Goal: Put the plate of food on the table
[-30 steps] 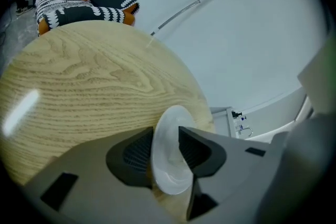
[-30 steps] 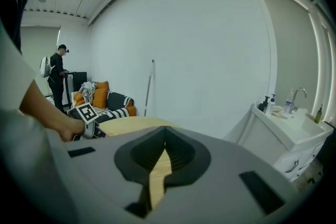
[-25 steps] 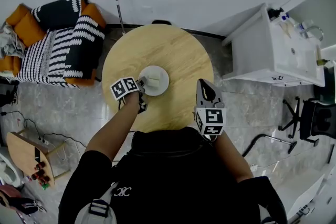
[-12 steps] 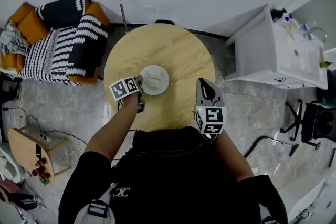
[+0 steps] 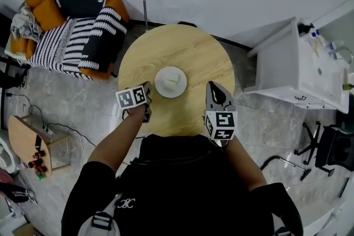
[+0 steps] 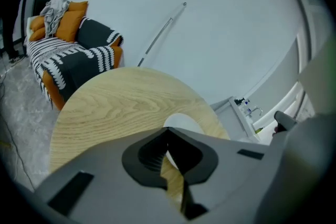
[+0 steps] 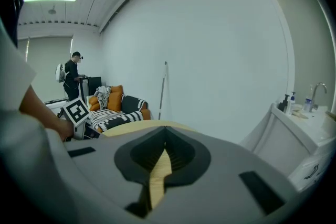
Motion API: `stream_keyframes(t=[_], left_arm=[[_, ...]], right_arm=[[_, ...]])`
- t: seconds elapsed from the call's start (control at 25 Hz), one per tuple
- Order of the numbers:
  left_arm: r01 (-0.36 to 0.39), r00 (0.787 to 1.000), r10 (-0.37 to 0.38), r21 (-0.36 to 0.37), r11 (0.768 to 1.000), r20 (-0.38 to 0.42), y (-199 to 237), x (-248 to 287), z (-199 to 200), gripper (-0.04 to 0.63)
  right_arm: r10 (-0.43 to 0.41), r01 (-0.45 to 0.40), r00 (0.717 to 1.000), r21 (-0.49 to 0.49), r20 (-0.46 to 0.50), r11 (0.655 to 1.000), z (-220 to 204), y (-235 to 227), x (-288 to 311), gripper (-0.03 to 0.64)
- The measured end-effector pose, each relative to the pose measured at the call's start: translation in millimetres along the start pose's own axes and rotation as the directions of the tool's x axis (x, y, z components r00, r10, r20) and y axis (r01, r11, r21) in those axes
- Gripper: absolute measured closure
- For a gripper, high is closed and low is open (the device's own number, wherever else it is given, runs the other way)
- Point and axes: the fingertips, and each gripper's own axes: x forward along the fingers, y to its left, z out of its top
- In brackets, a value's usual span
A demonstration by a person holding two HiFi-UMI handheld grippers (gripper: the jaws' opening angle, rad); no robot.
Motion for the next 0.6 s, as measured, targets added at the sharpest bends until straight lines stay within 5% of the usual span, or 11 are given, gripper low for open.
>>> stream_keyframes(t=[0.16, 0.4, 0.6], left_arm=[[0.064, 0.996, -0.075, 0.183, 0.981, 0.053, -25.3, -16.8, 3.6, 0.588], [0.121, 0.976, -0.170, 0.312, 0.942, 0.136, -60.8, -40.3, 23.8, 0.588], [0.111, 0.958, -0.221, 0.476, 0.873, 0.182, -87.2, -60.7, 40.3, 0.588]], right_arm=[[0.038, -0.038, 0.999, -0.004, 0.003, 0.999, 3.2, 9.7, 6.5, 0.609], [0.086, -0.086, 0.996, -0.002, 0.016, 0.996, 13.2, 22.0, 14.8, 0.609], [0.106, -0.105, 0.994, -0.013, 0.028, 0.994, 19.7, 29.4, 19.9, 0.609]])
